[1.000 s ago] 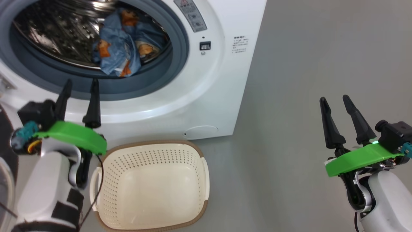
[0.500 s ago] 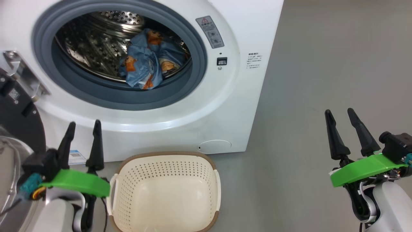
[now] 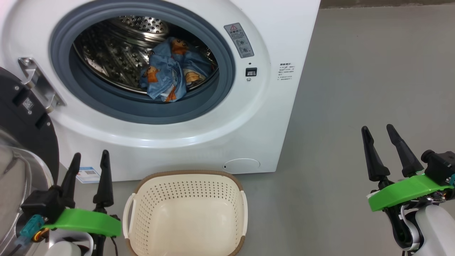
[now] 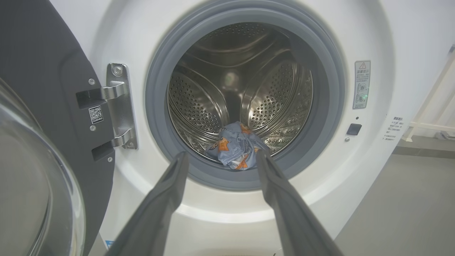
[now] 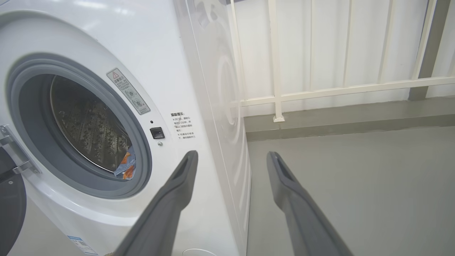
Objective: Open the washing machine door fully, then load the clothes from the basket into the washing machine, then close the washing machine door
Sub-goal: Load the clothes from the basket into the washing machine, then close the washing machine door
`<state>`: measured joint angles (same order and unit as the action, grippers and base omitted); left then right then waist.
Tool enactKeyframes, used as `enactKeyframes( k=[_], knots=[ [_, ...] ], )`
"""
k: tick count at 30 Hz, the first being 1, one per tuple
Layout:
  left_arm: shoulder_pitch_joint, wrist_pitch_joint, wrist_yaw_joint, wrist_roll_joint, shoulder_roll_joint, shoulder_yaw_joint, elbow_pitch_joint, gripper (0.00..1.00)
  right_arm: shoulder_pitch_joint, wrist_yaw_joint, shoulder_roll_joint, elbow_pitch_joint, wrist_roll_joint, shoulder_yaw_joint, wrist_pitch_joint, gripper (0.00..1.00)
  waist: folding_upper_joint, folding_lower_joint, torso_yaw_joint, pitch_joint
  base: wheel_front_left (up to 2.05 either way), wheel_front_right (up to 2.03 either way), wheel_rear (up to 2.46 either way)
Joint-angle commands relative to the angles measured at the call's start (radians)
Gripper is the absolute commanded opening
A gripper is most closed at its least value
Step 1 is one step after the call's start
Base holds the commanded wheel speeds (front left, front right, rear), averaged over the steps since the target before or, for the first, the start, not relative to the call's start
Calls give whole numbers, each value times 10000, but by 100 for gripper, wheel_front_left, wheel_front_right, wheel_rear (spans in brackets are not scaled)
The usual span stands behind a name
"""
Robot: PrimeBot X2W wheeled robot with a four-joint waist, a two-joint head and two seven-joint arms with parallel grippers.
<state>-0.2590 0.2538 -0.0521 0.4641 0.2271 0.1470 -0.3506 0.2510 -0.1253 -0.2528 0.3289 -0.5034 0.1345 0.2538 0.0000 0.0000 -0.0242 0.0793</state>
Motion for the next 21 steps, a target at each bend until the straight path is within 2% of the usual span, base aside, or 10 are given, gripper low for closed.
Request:
enactKeyframes(
  k=[1,21],
  knots=[
    [-92,2,3,100,295,-396,359,100,13,-54,-177,-238,-72,219,80,100,0,0,-6,12,0,0,0],
    [-33,-28,40,39,398,-85,273,100,59,-54,-220,-116,-55,430,80,100,0,0,-158,-52,0,0,0]
  ],
)
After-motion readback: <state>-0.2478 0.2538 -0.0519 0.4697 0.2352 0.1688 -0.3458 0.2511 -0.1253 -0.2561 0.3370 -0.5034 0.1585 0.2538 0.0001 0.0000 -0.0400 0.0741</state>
